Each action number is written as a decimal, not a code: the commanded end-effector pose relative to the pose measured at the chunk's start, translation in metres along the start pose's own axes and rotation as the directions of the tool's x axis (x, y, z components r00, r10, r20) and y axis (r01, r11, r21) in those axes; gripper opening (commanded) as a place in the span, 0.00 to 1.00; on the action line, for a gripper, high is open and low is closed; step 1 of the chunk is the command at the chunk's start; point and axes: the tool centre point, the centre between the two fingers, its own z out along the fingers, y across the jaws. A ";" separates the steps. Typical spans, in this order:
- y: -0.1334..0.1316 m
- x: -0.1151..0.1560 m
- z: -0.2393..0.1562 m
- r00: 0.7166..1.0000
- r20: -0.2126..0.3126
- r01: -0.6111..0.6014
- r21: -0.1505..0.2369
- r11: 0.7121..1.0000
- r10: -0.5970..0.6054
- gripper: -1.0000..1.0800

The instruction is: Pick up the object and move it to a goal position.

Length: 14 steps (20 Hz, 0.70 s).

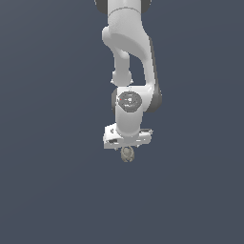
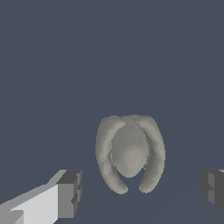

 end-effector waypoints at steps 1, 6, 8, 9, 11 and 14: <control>0.000 -0.001 0.009 1.000 0.001 0.000 0.000 1.000 0.000 0.96; -0.001 -0.001 0.036 1.000 0.000 0.002 0.000 1.000 -0.002 0.96; 0.000 -0.001 0.042 1.000 0.000 0.002 0.000 1.000 -0.002 0.96; 0.000 0.000 0.044 1.000 0.000 0.002 0.000 1.000 -0.002 0.96; 0.000 0.000 0.046 1.000 0.000 0.002 0.000 1.000 -0.002 0.96; 0.000 0.001 0.046 1.000 0.000 0.002 0.000 1.000 -0.002 0.00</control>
